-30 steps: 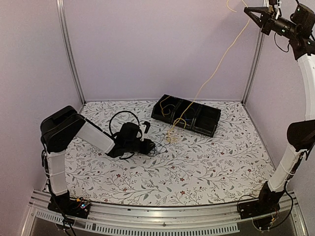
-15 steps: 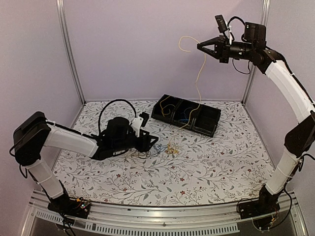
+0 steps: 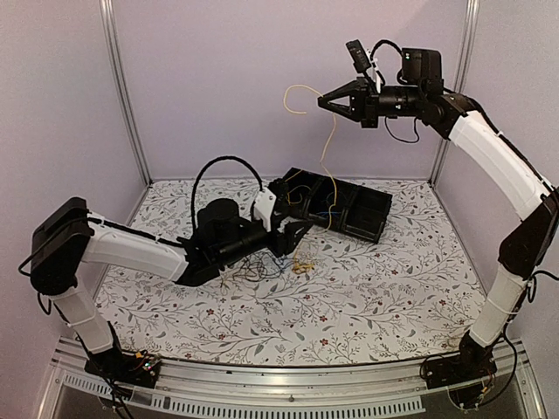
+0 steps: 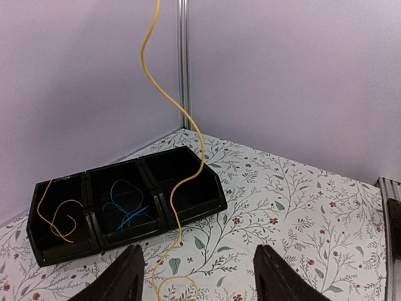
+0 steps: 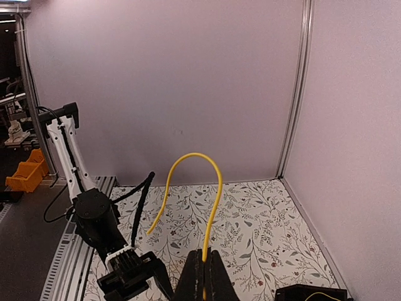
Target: Untangle the cables
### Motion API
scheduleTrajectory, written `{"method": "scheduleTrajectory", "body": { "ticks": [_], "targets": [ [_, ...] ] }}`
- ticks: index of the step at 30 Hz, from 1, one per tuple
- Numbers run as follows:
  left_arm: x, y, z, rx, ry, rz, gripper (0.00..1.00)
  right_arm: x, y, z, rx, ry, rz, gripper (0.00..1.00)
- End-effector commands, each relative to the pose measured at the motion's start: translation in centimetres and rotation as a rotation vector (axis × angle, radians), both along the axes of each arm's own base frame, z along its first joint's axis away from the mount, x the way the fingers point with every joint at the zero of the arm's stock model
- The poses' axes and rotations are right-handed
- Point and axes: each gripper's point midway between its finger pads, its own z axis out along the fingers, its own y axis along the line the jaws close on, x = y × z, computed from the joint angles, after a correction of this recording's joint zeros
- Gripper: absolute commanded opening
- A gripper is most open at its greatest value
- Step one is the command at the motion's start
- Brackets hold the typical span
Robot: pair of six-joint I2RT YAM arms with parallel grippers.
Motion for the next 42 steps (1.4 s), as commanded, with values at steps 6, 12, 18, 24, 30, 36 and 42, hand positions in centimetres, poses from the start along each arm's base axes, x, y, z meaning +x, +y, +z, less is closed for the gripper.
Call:
{"method": "scheduleTrajectory", "body": {
  "ticks": [6, 12, 18, 24, 30, 36, 42],
  "targets": [
    [2.4, -4.7, 2.7, -0.058, -0.082, -0.042, 0.63, -1.1, 1.8, -0.5, 0.001, 0.017, 0.047, 0.0],
    [4.4, -6.3, 1.7, -0.06, -0.018, -0.041, 0.55, -1.4, 2.2, -0.6, 0.0, 0.023, 0.063, 0.0],
    [5.0, -6.9, 1.8, -0.099, -0.006, -0.092, 0.45, -1.3, 2.4, -0.8, 0.001, 0.032, 0.067, 0.0],
    [6.1, -7.3, 1.8, -0.119, 0.003, -0.113, 0.25, -1.1, 2.5, -1.1, 0.0, 0.044, 0.074, 0.0],
    [7.1, -6.2, 2.6, -0.166, 0.021, -0.099, 0.01, -0.9, 2.6, -1.6, -0.01, 0.054, 0.059, 0.0],
    [5.9, -2.7, 6.3, -0.225, 0.008, -0.037, 0.0, 5.1, 1.3, -8.4, -0.113, 0.066, -0.257, 0.56],
    [6.2, -0.6, 7.4, -0.214, 0.045, 0.04, 0.0, 6.0, 1.1, -21.7, -0.226, 0.233, -0.303, 0.68]
  ]
}}
